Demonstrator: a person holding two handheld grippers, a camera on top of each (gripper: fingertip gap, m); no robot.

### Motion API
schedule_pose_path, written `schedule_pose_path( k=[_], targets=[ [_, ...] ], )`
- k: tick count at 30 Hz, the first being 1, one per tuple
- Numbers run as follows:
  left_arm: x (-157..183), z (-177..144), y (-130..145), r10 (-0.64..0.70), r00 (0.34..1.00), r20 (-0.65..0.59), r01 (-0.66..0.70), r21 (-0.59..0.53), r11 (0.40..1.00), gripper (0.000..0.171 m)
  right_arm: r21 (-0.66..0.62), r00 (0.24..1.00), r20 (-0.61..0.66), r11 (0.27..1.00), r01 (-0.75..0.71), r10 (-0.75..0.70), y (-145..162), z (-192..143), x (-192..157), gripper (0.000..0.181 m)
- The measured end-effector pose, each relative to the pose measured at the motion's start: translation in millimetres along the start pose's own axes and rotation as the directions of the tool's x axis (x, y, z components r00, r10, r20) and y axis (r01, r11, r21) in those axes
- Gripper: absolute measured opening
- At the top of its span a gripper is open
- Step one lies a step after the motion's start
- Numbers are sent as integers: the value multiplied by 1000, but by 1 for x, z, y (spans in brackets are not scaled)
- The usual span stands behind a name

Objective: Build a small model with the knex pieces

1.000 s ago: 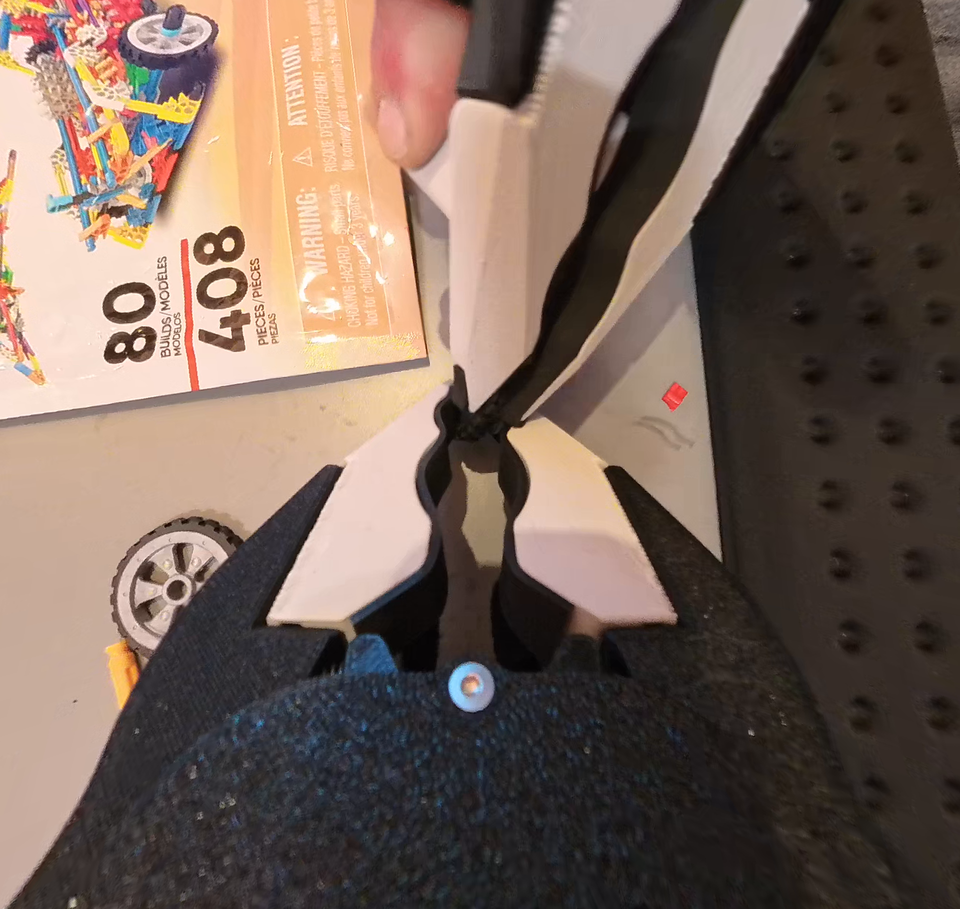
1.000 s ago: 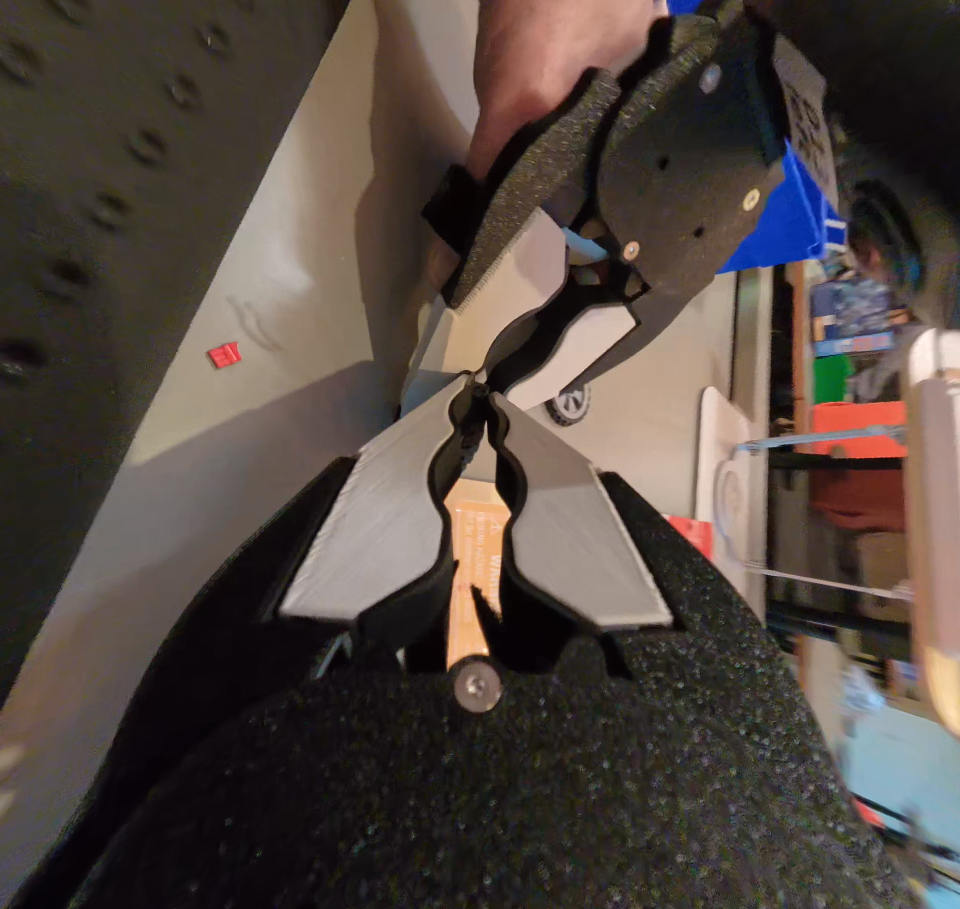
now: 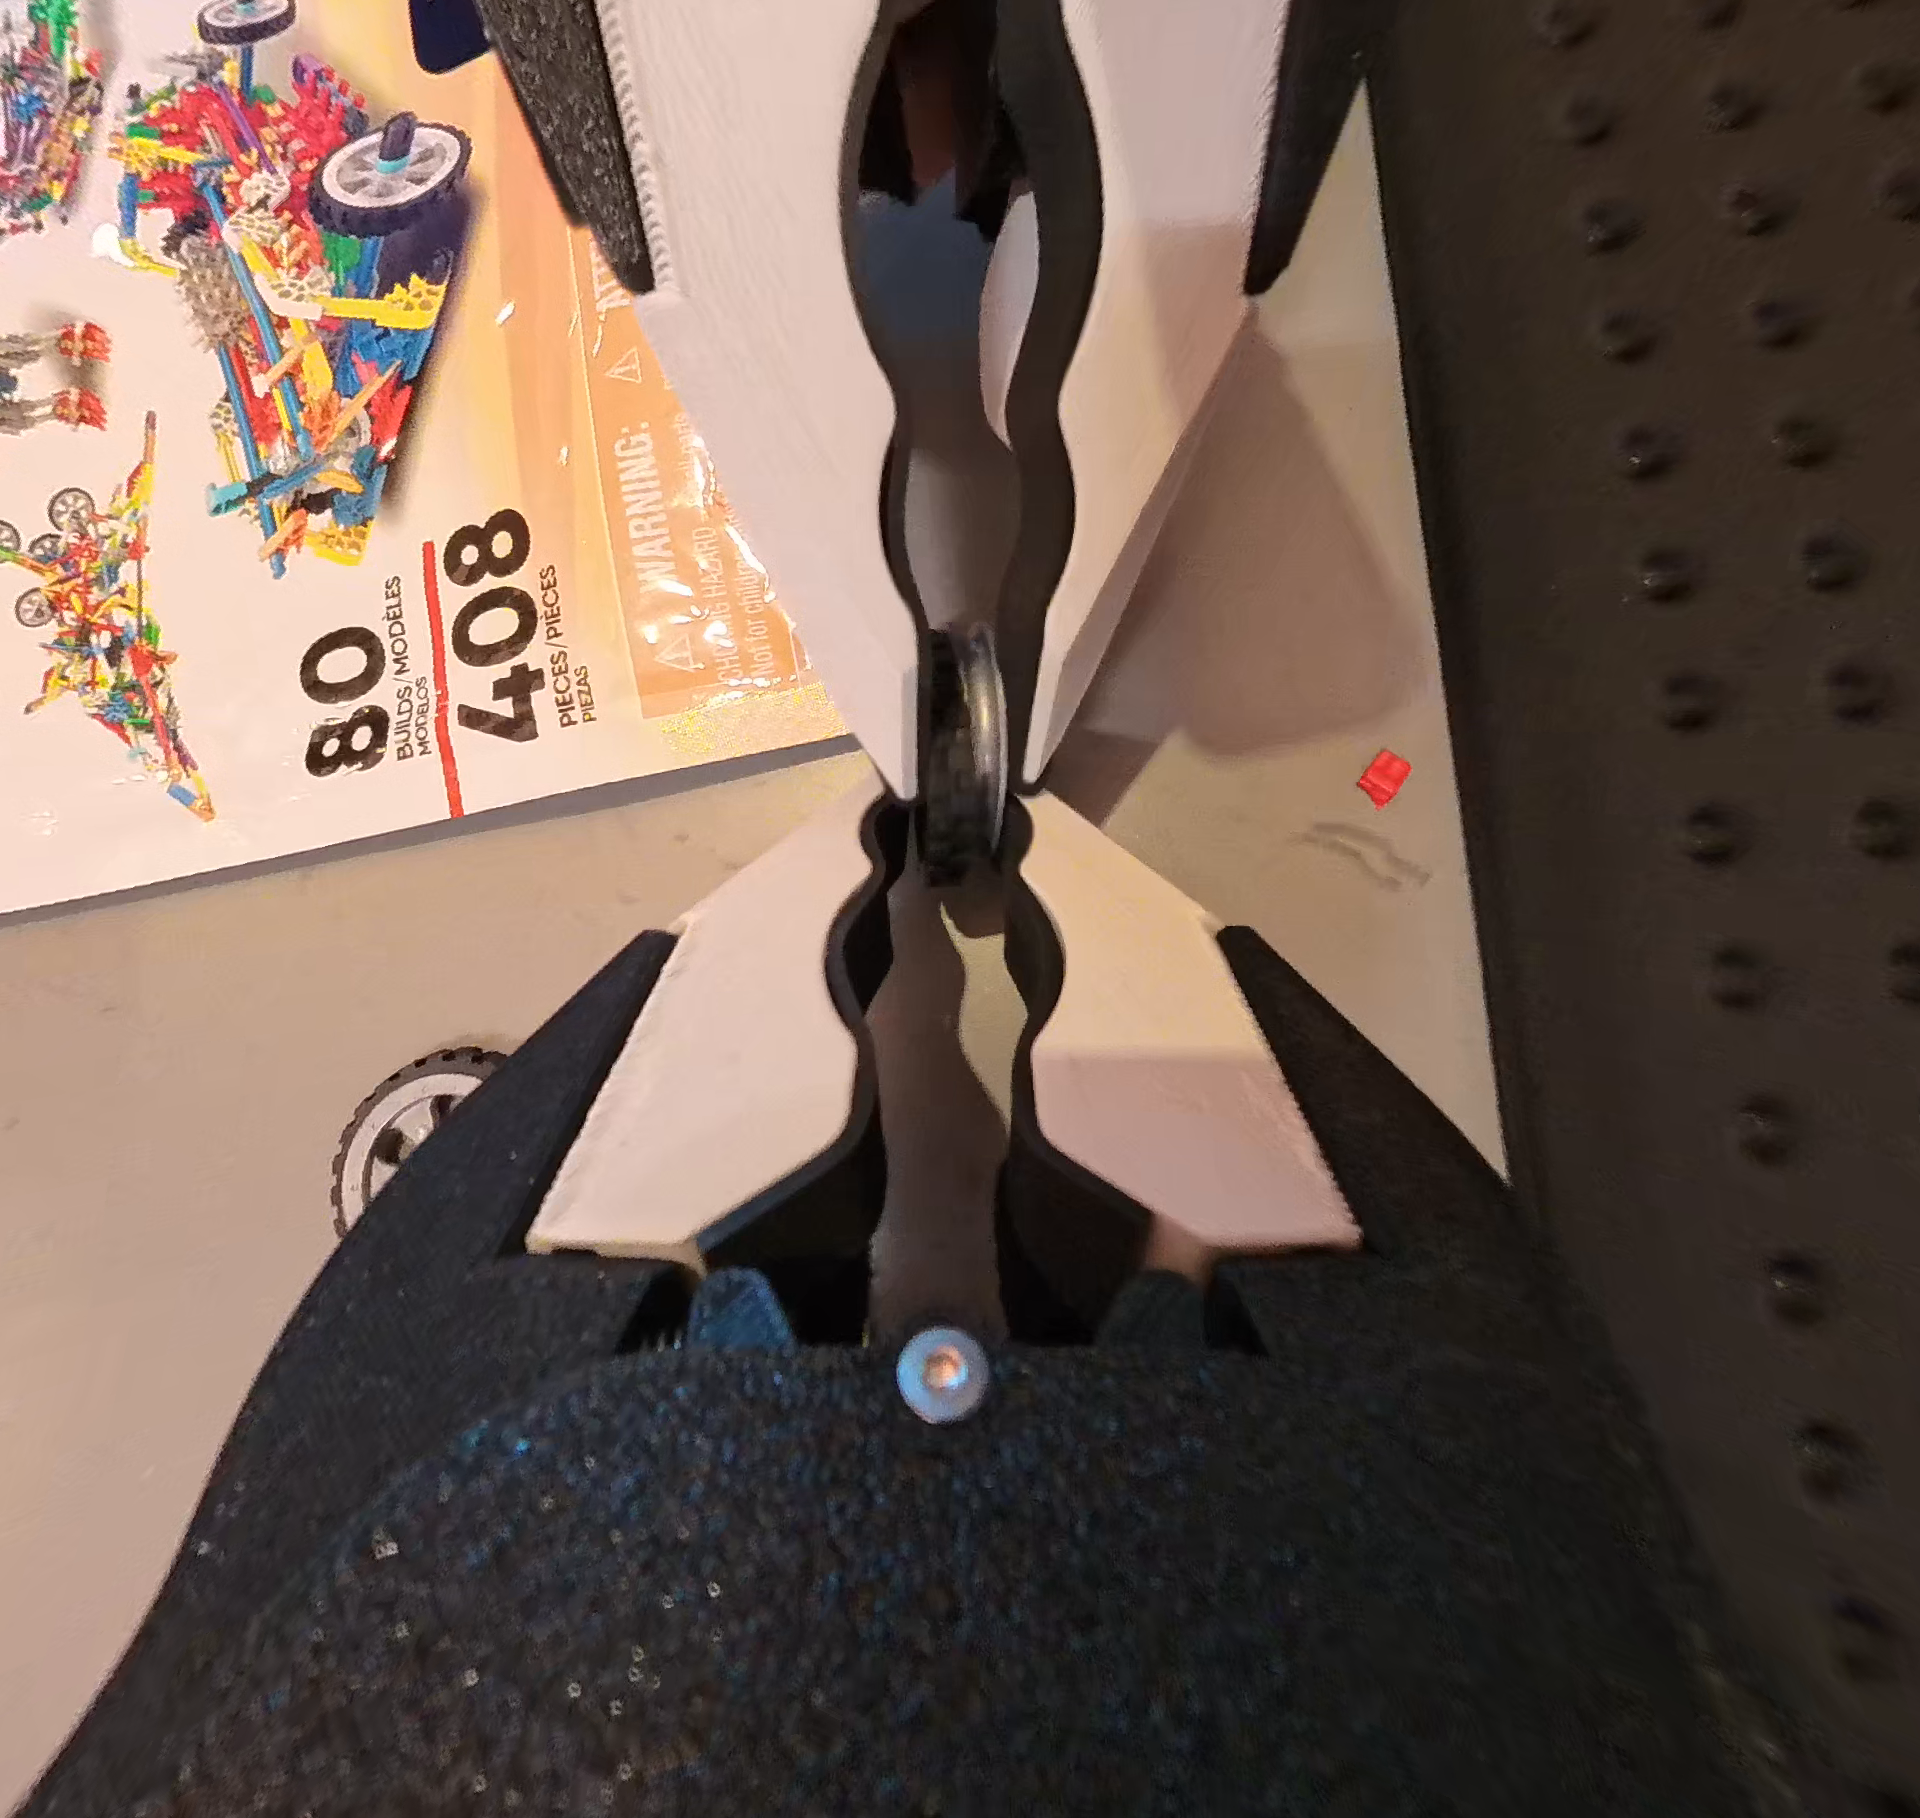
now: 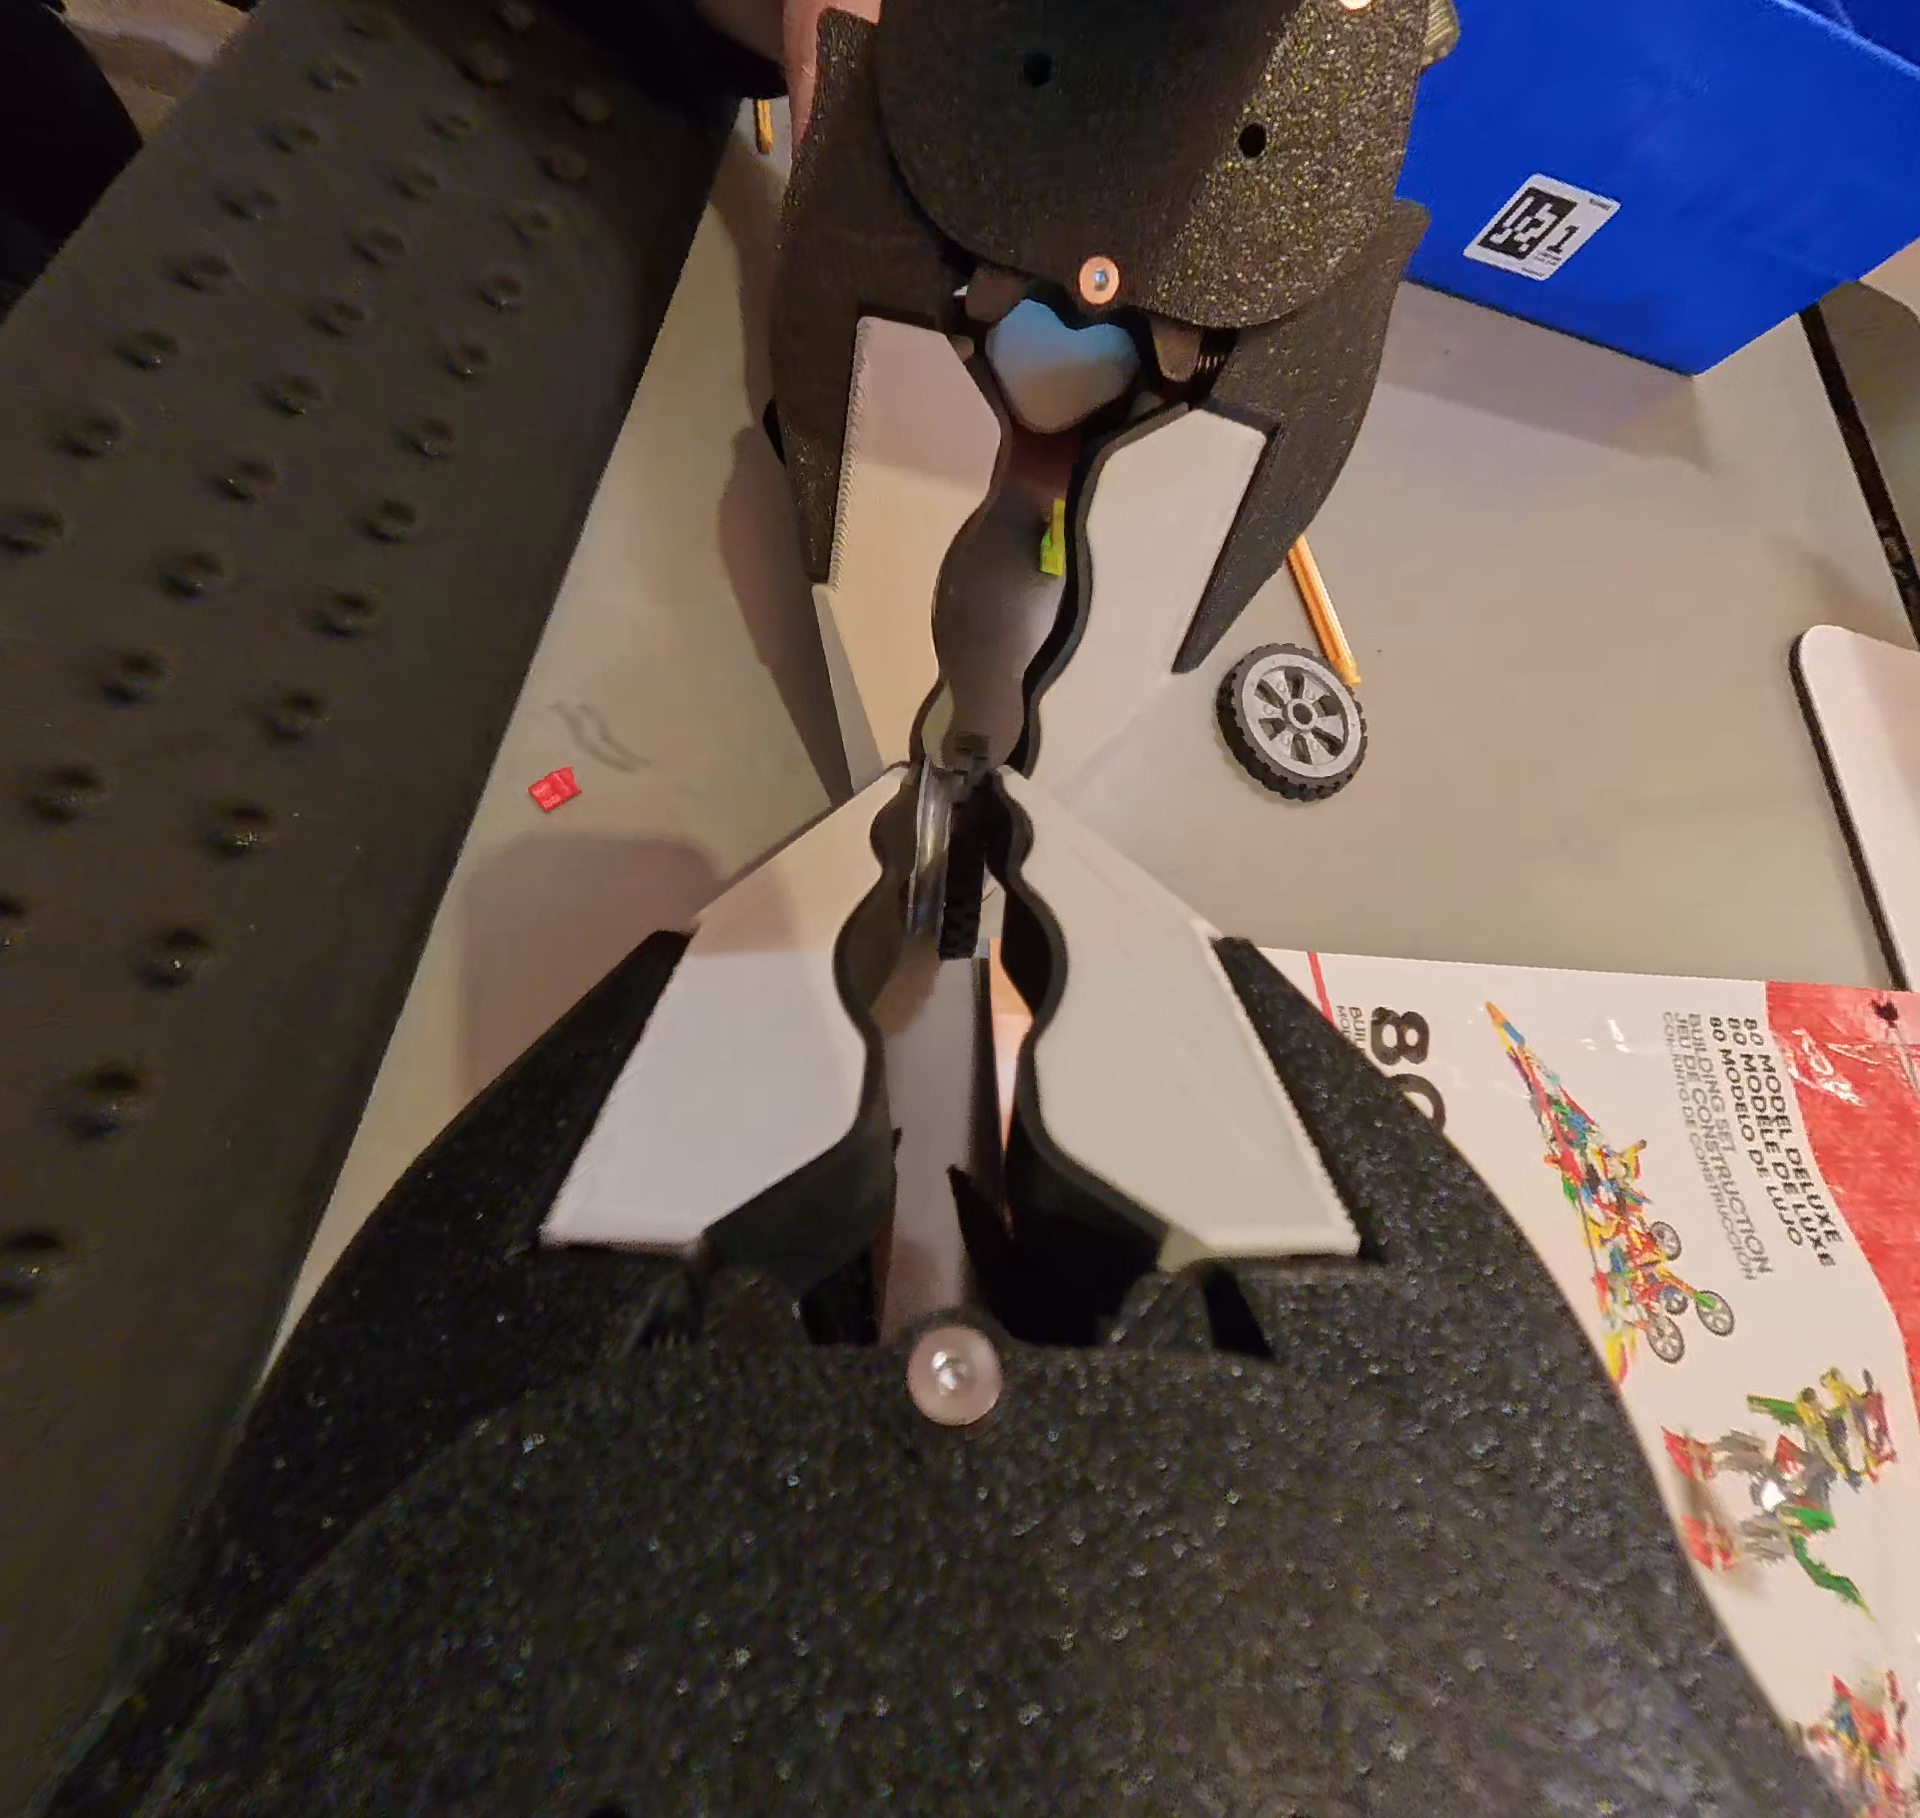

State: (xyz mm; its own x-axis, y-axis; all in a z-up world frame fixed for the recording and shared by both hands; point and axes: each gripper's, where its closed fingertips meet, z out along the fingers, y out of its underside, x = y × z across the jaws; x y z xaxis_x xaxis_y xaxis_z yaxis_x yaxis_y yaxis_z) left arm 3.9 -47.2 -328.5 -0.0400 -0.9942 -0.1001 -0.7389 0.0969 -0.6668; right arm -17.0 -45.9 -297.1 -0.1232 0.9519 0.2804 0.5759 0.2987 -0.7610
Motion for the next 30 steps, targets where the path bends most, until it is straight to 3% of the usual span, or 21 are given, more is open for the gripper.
schedule_pose_path(
  k=[8,11,20,30],
  targets=[
    [-8,-14,-8,-8,999,52,5,60,998,6,60,996,-8,994,-90,91,-1,-5,11,10],
    [-9,-12,-1,15,997,70,-17,25,1000,6,56,992,9,991,-125,125,2,-1,11,10],
    [-1,-13,-1,-70,997,-34,72,64,995,4,41,980,64,981,-190,187,9,4,7,11],
    [-3,-15,-2,-59,998,-21,61,86,994,3,53,971,72,971,-231,227,7,4,9,12]
  ],
)
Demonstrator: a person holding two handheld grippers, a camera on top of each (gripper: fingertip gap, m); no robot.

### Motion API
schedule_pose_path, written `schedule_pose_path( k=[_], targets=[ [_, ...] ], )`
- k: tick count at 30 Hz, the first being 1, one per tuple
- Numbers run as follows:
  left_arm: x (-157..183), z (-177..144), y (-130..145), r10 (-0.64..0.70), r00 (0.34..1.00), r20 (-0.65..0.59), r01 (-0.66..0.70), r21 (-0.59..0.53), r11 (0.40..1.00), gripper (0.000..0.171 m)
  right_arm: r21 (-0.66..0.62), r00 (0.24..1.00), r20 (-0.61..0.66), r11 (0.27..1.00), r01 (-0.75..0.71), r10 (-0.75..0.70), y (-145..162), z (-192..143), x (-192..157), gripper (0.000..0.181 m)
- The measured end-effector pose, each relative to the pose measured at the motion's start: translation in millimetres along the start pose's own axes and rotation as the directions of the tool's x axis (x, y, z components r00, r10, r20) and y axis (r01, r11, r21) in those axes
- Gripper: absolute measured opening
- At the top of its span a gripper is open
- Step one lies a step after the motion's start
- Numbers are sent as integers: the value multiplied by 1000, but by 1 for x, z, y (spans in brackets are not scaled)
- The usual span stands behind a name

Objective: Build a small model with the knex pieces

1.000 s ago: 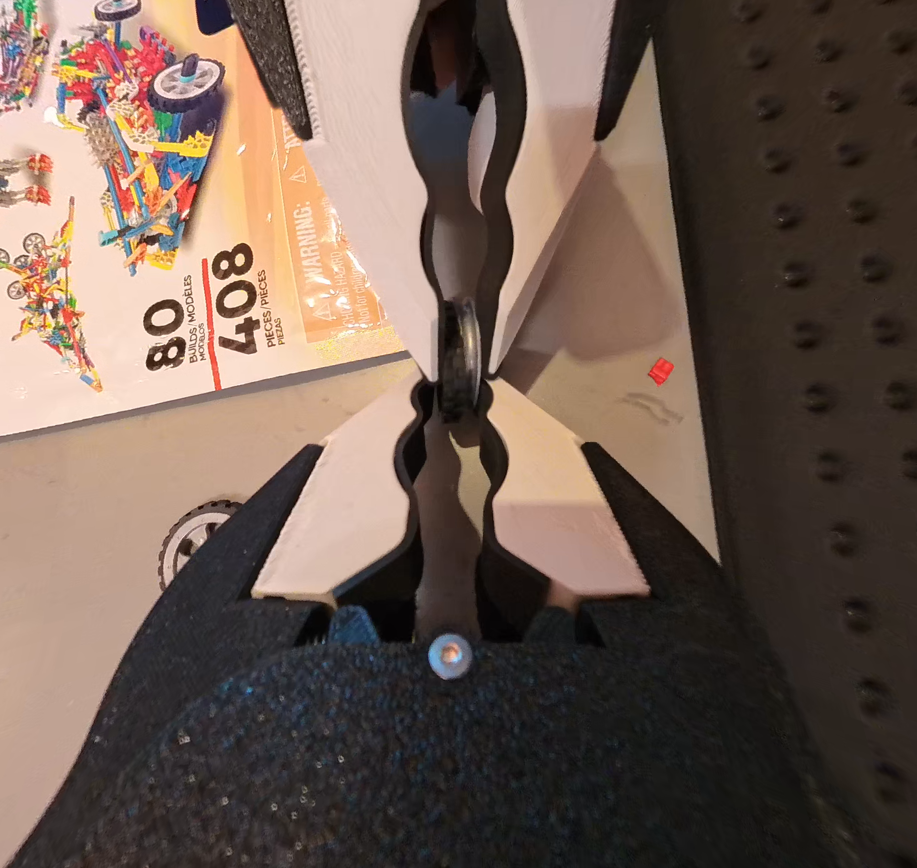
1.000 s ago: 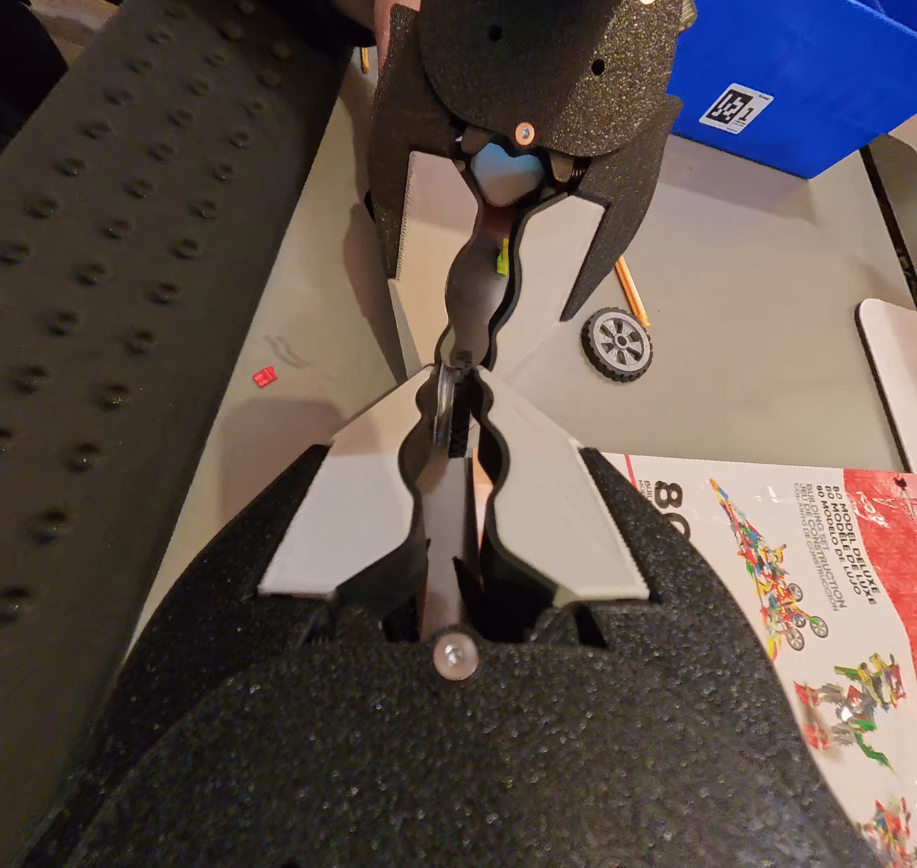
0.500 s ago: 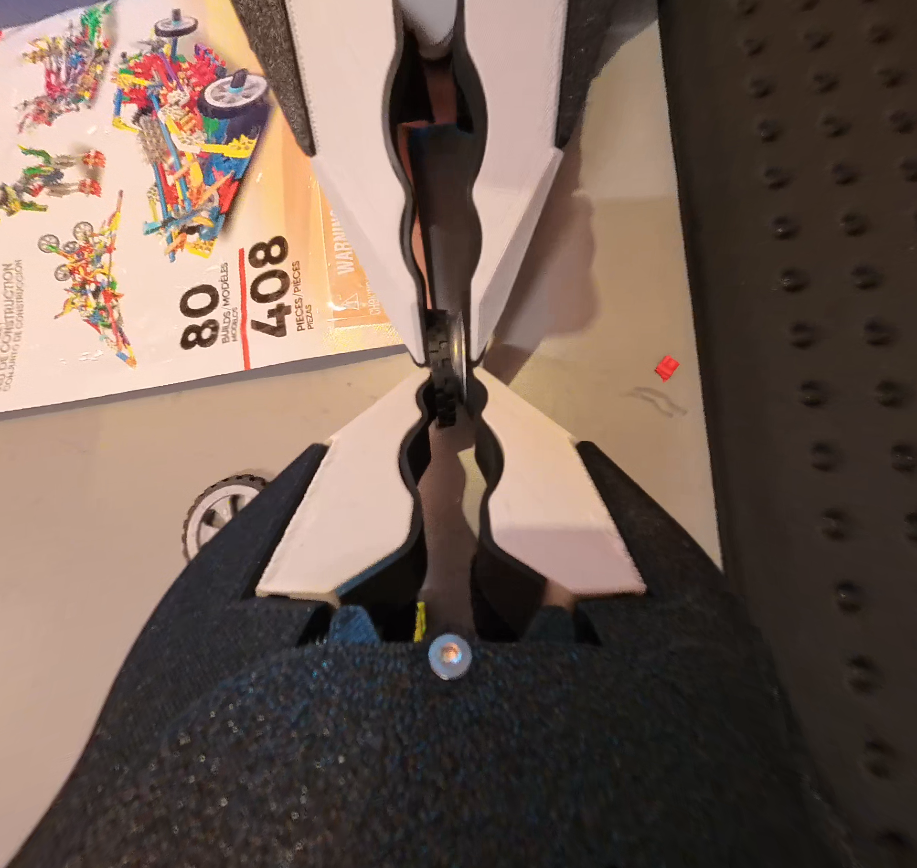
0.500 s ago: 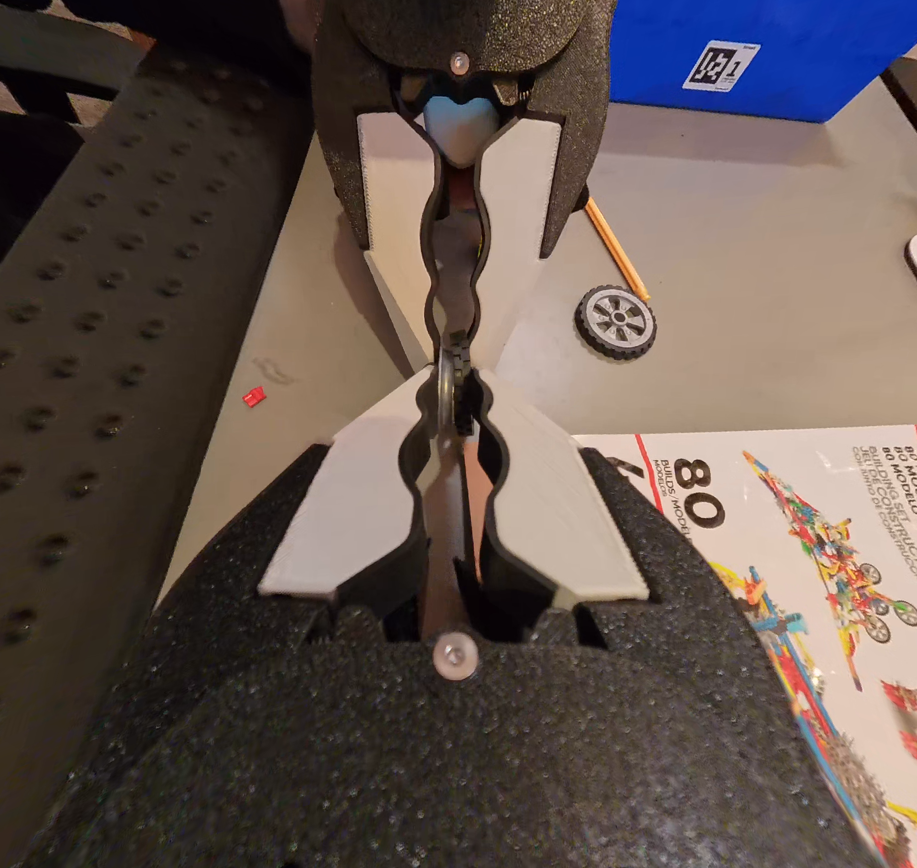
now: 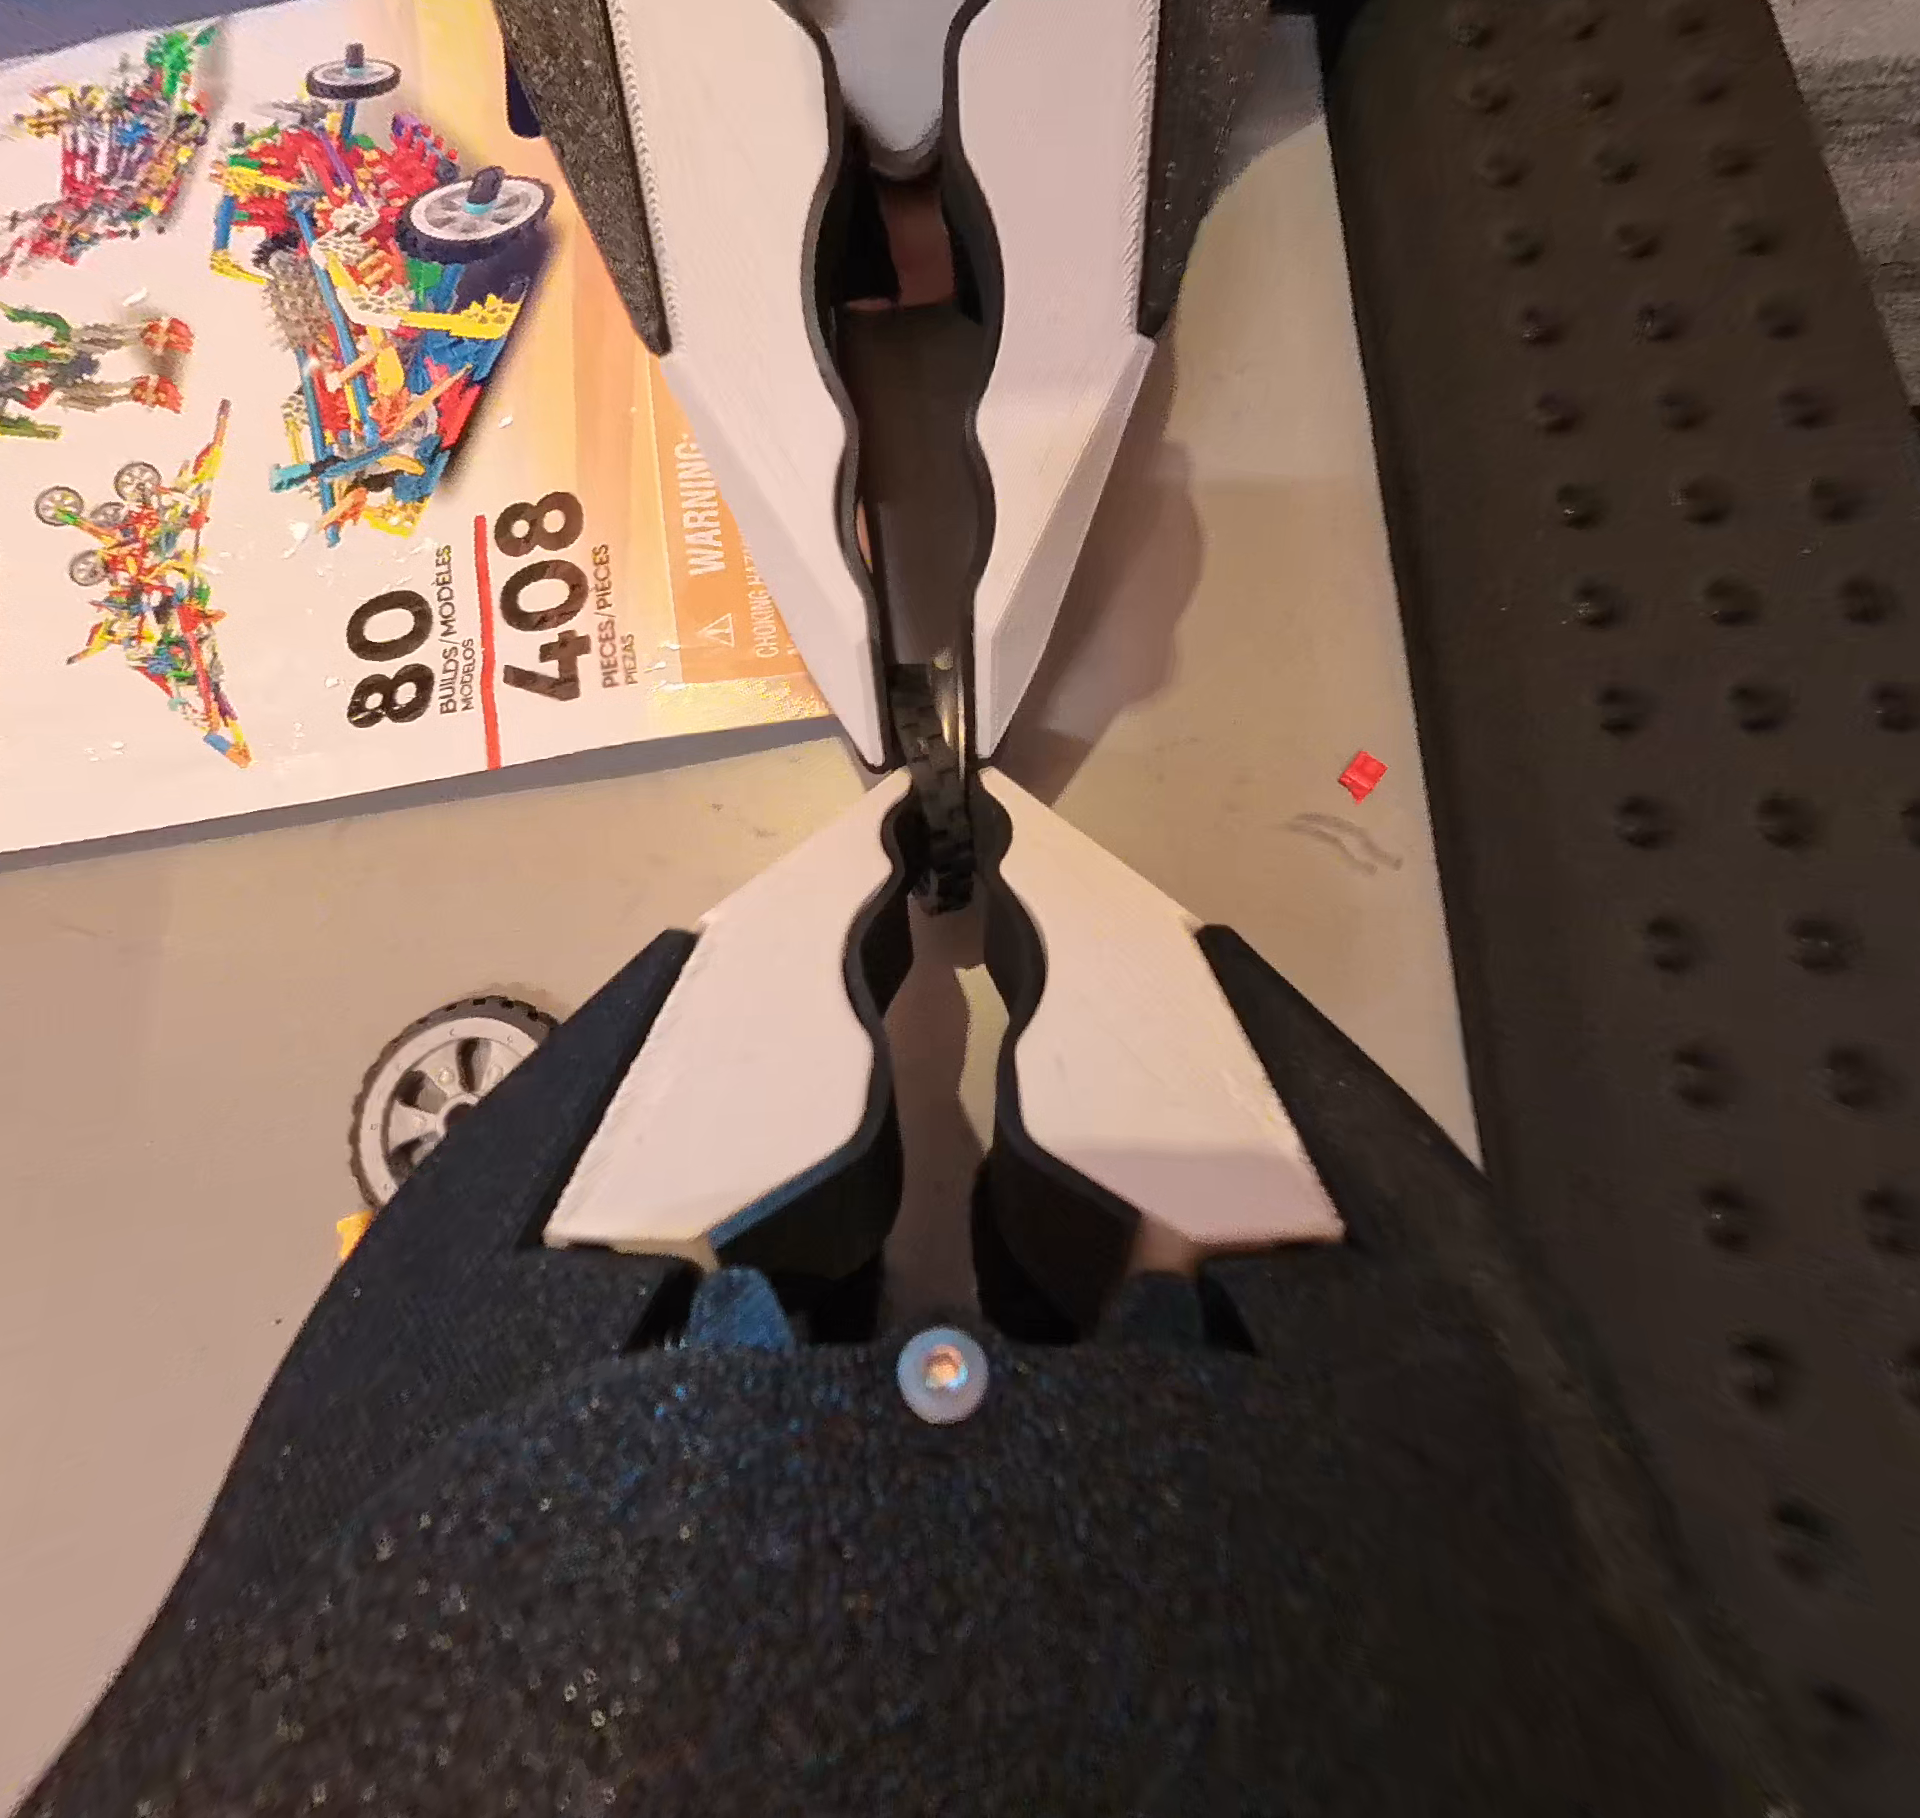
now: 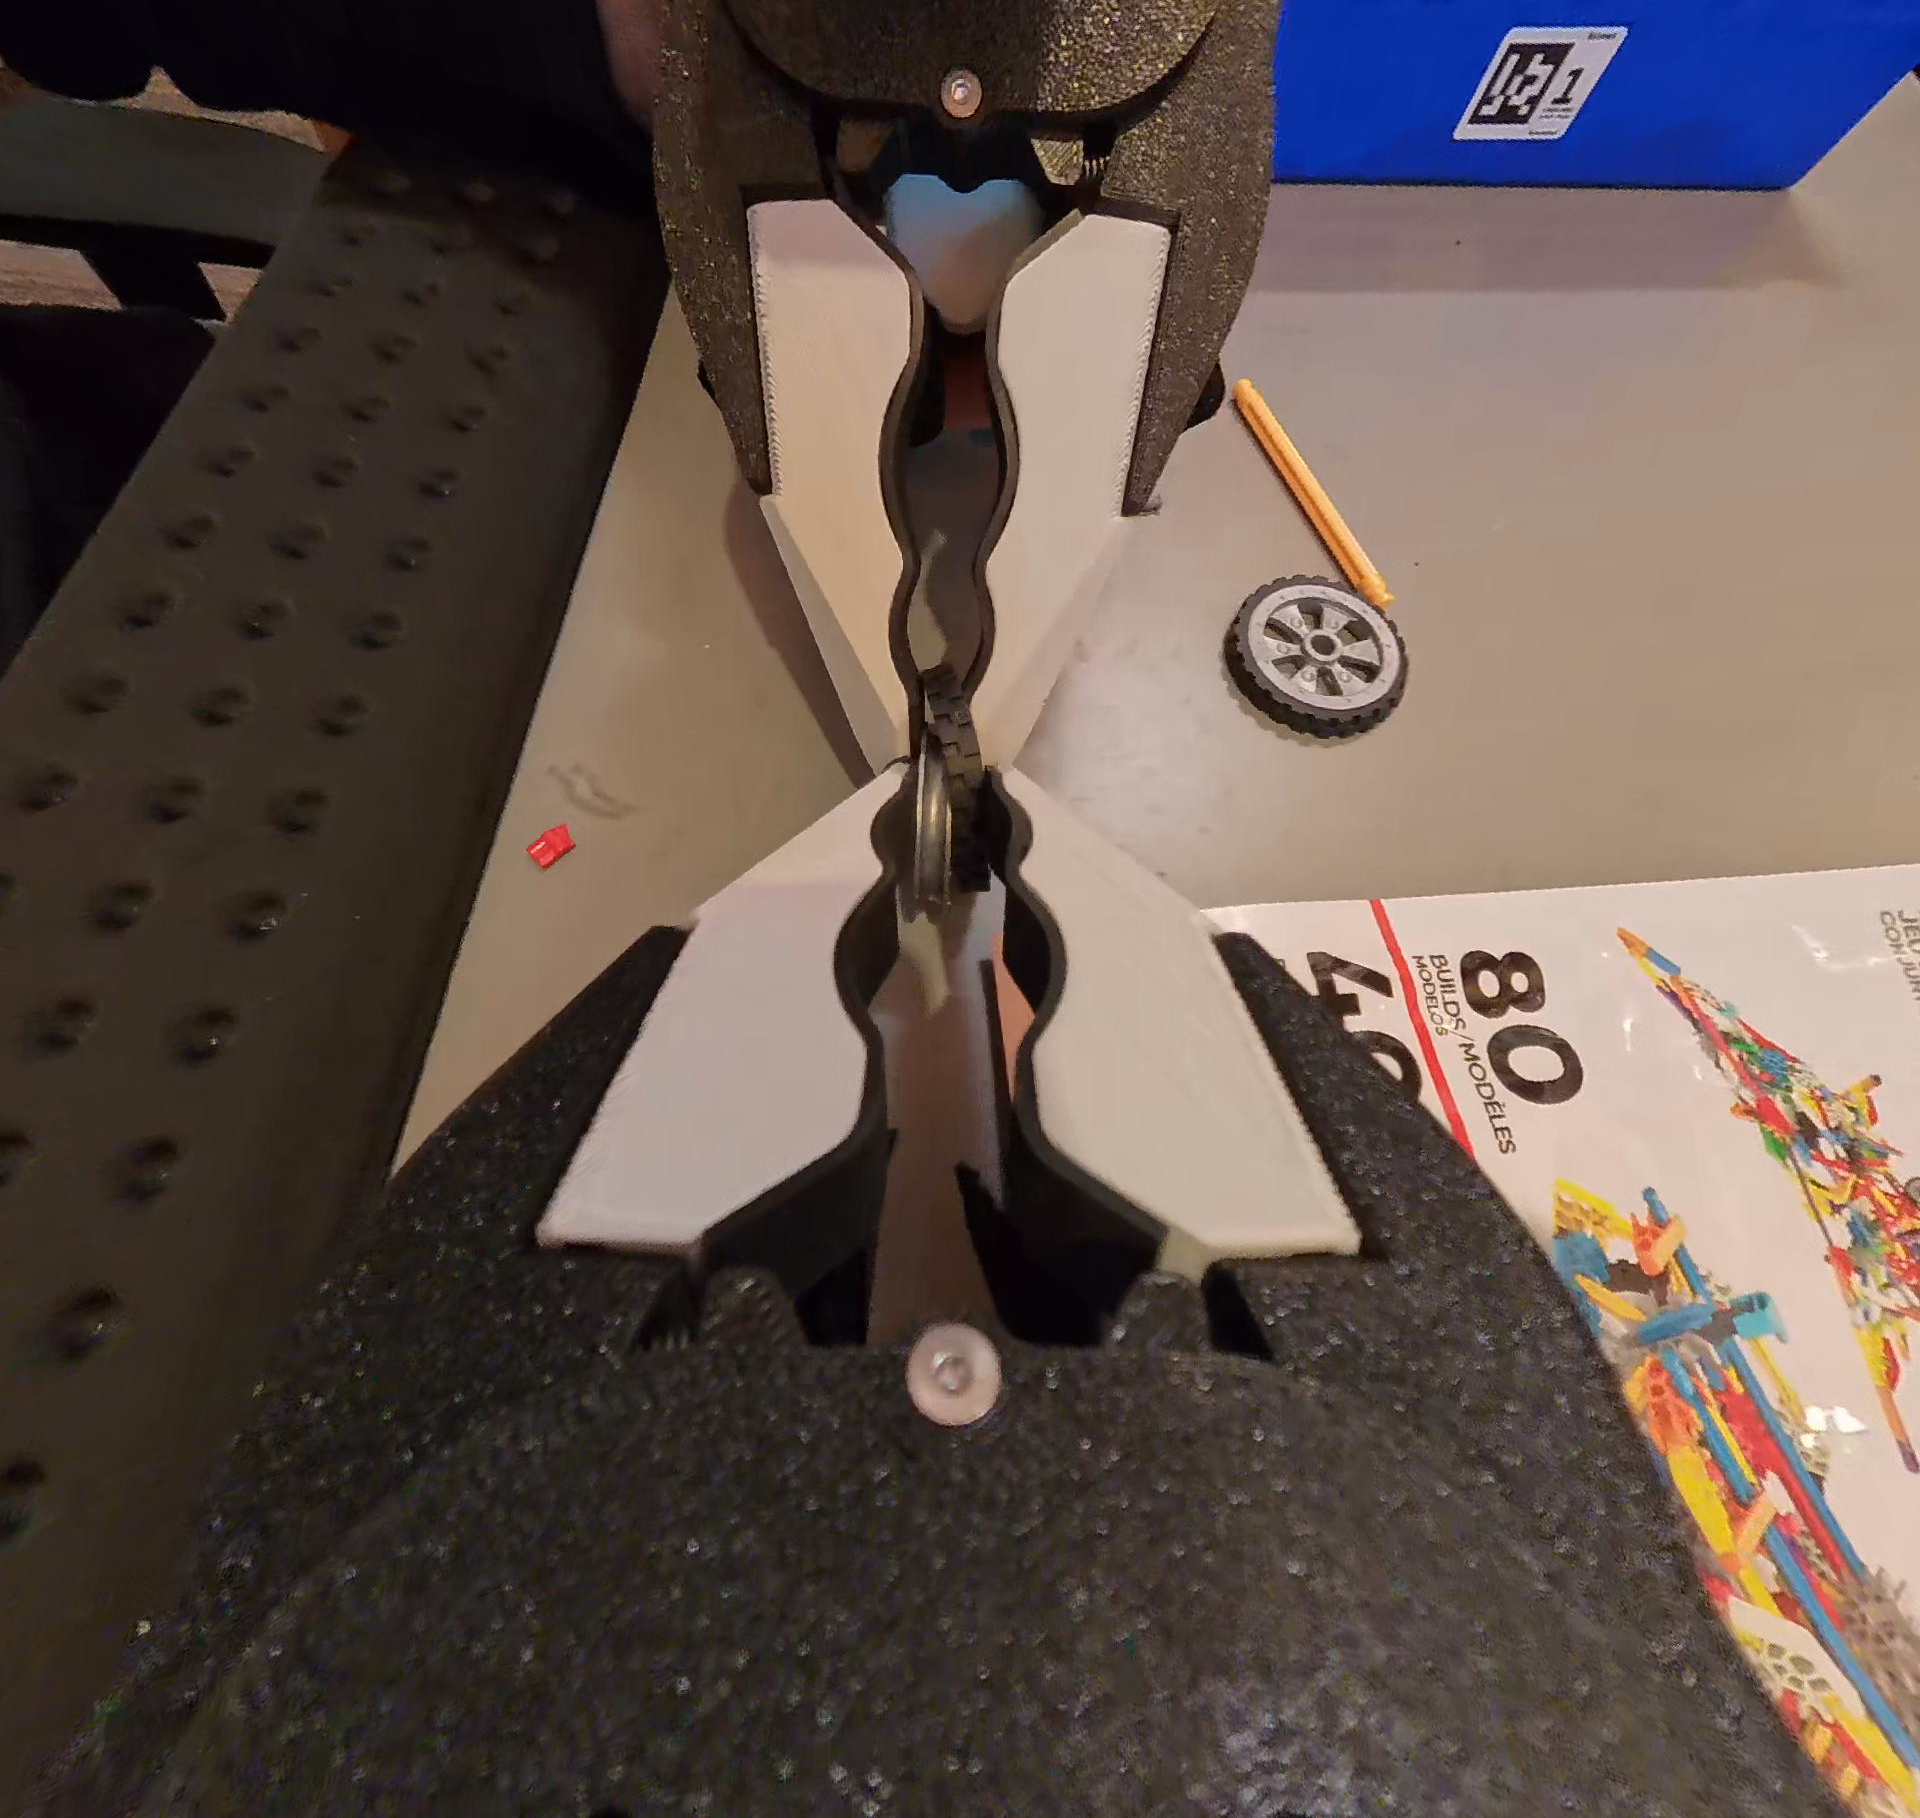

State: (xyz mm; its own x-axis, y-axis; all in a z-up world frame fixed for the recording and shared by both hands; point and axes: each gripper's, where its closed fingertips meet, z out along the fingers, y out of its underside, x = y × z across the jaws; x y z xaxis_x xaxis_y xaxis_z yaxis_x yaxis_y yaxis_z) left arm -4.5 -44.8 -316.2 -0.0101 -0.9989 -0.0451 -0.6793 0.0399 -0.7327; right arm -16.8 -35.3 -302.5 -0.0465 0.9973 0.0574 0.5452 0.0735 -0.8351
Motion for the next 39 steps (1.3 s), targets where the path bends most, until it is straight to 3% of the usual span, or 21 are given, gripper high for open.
schedule_pose_path(
  k=[5,14,20,26,29,34,39],
  targets=[
    [-10,2,2,67,992,104,-63,-39,997,2,-24,997,-14,996,-82,82,4,1,7,11],
    [-24,1,4,246,923,295,-200,-178,963,2,-54,993,-83,994,-93,88,7,1,16,11],
    [-14,-1,4,65,990,123,-59,-48,997,3,-38,997,-64,998,-51,48,3,2,12,12],
    [11,-12,-11,27,996,-81,-19,102,995,3,67,997,77,998,-7,2,-14,-8,-10,13],
    [13,-13,-13,9,994,-112,4,124,992,5,72,996,84,997,2,-8,-16,-10,-12,12],
    [-2,-21,-18,-10,999,-37,16,170,985,22,159,995,82,985,-71,58,-27,-20,-3,12],
    [-15,-25,-26,6,998,63,-19,205,979,17,229,982,83,956,-183,168,-33,-28,13,12]
  ],
)
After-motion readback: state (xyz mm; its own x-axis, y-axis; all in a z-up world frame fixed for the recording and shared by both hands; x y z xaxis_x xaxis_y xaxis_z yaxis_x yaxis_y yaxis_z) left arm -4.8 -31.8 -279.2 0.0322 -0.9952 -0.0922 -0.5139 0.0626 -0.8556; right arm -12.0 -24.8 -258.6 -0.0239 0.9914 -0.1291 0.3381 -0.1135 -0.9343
